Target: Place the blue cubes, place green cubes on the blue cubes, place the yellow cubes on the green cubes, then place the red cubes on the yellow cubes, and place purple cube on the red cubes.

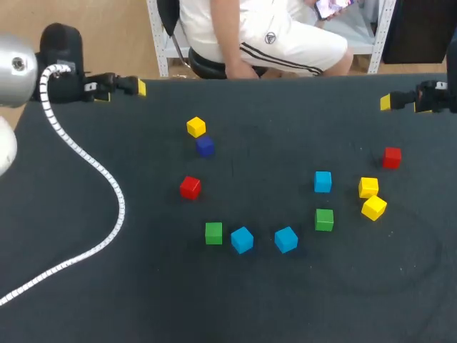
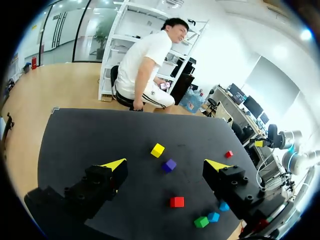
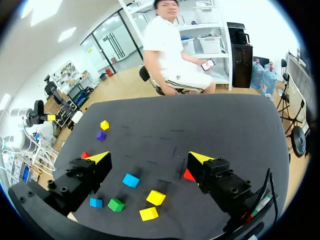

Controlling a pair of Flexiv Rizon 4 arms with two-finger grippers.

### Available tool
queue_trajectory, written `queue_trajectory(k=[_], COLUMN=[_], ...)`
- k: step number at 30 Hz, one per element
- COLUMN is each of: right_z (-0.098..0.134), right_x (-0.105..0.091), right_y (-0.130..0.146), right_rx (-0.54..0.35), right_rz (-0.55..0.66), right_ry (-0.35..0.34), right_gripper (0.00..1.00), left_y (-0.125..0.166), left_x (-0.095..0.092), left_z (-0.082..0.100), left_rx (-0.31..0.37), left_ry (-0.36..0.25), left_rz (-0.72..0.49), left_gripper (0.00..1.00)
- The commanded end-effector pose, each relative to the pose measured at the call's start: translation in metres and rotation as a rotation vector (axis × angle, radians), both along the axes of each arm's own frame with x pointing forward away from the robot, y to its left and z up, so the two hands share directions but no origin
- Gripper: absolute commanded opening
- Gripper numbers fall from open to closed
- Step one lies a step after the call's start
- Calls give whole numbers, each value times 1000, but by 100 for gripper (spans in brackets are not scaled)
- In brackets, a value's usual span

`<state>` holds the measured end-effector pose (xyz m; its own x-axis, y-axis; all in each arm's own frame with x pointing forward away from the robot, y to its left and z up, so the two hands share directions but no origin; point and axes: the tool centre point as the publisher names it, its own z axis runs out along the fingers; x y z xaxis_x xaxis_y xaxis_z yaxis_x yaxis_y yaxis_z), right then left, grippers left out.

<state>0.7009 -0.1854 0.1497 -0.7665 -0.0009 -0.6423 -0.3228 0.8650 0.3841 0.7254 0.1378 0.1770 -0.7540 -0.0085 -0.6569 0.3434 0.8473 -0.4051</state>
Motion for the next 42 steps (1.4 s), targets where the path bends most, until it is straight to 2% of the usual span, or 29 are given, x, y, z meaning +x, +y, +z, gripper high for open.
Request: queue_trajectory(k=[1,7,11,18,22,30,32,34,42], right_z=[0,0,0,0,0,0,0,0,0], right_x=[-1,-1,-1,-1,-1,-1,-1,-1,-1], right_y=[0,0,0,0,0,0,0,0,0], right_rx=[-2,-2,-2,-2,-2,-2,-2,-2,-2], right_rz=[-2,-2,-2,-2,-2,-2,-2,-2,-2], right_ry=[0,0,0,0,0,0,0,0,0], right_gripper=[100,100,100,100,100,100,100,100,100], left_y=[-3,-3,-7,-16,-22,-35,-33,-27,-27], left_x=[4,1,-13,-38,-54,-71,-73,-73,-73], left_z=[2,3,8,12,15,13,11,10,10], left_rx=[32,29,30,94,123,101,84,34,34], left_ry=[18,10,-64,-68,-95,-125,-126,-119,-119], left_rz=[14,5,-145,-364,-505,-678,-687,-666,-666], left_gripper=[100,100,100,100,100,100,100,100,100])
